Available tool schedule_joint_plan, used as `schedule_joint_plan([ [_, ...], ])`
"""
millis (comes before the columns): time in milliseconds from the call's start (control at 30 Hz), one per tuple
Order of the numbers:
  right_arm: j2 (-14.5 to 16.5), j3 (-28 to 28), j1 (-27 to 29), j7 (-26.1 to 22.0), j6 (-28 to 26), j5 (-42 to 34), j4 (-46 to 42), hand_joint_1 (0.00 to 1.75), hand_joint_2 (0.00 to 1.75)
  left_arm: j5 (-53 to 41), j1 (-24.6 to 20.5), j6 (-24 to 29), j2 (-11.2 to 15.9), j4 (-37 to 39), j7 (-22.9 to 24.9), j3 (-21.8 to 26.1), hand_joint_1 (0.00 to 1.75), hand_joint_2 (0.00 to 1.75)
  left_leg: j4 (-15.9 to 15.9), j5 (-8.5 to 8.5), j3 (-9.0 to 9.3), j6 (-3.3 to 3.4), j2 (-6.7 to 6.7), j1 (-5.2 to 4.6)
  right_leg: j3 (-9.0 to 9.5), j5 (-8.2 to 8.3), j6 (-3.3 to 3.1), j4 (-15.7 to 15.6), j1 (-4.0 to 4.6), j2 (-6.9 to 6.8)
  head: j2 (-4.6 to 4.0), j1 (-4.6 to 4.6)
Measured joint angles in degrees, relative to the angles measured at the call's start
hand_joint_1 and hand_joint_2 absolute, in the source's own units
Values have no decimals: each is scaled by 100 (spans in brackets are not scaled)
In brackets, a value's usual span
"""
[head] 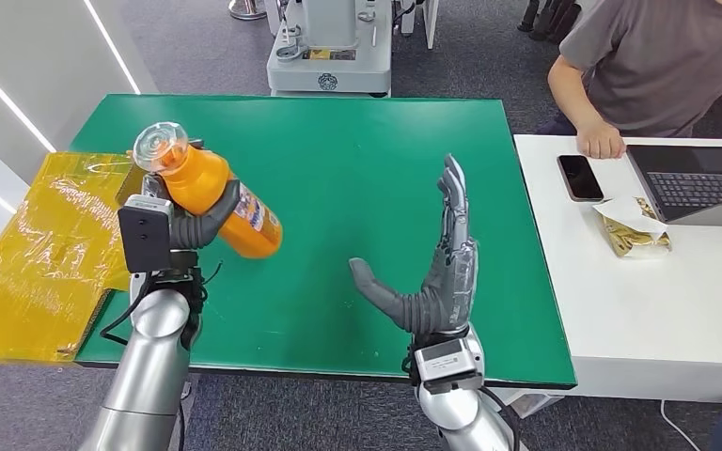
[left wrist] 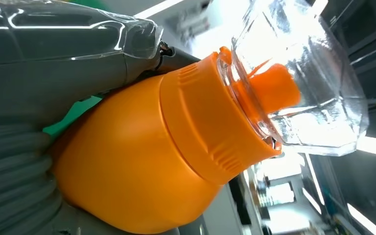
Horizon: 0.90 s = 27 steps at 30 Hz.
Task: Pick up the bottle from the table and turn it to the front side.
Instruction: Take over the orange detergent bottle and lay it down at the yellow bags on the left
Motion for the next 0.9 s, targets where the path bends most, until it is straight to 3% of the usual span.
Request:
schedule_joint_plan([
  [200,-88,12,71,2,54,-92,-39,0,175,-1848,-614,700,795,332,451,31,175,175,-2,4,3,-6,2,4,-3,1,-2,5,2,3,0,-1],
  [367,-135,27,149,161,72,-34,-199,0,175,-3585,-1087,821,1371,688,1197,18,175,175,-3,5,2,-8,3,5,-6,1,-3,6,4,7,0,1],
  [500,-168,45,238,251,82,34,-326,0,175,-4566,-1245,850,1690,814,1623,-90,175,175,-3,4,2,-8,9,3,-6,0,-3,4,3,13,0,1],
  [900,-249,58,398,291,110,33,-543,0,175,-5846,-1401,660,2301,1196,1846,-559,175,175,-3,5,1,-8,9,3,-8,0,-3,2,3,13,0,1],
])
